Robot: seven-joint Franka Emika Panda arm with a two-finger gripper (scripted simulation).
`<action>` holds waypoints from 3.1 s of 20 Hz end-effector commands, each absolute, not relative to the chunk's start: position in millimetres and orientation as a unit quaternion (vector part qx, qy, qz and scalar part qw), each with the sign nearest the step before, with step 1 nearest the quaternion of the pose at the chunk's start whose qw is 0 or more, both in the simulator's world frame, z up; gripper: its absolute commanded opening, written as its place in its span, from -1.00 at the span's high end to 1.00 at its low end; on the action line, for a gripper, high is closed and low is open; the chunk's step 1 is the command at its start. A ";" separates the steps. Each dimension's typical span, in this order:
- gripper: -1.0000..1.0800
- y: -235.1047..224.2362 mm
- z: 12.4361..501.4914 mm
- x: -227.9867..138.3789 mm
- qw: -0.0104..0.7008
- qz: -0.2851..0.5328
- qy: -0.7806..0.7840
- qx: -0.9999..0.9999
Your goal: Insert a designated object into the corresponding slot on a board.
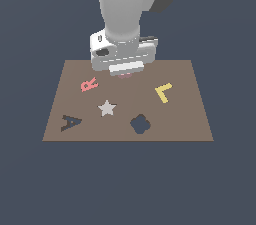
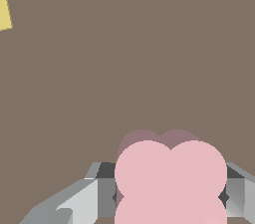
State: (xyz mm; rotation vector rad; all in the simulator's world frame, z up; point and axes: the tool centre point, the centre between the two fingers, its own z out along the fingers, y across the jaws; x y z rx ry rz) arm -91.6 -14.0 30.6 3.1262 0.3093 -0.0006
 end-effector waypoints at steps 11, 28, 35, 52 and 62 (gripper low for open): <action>1.00 -14.4 30.7 -90.7 0.000 0.000 0.099 0.995; 1.00 -7.2 34.4 -24.9 0.000 0.000 0.167 0.986; 1.00 5.6 37.2 26.1 0.000 0.000 0.220 0.976; 1.00 34.0 40.4 94.6 0.000 -0.001 0.293 0.956; 1.00 36.7 38.7 99.0 0.000 -0.001 0.298 0.955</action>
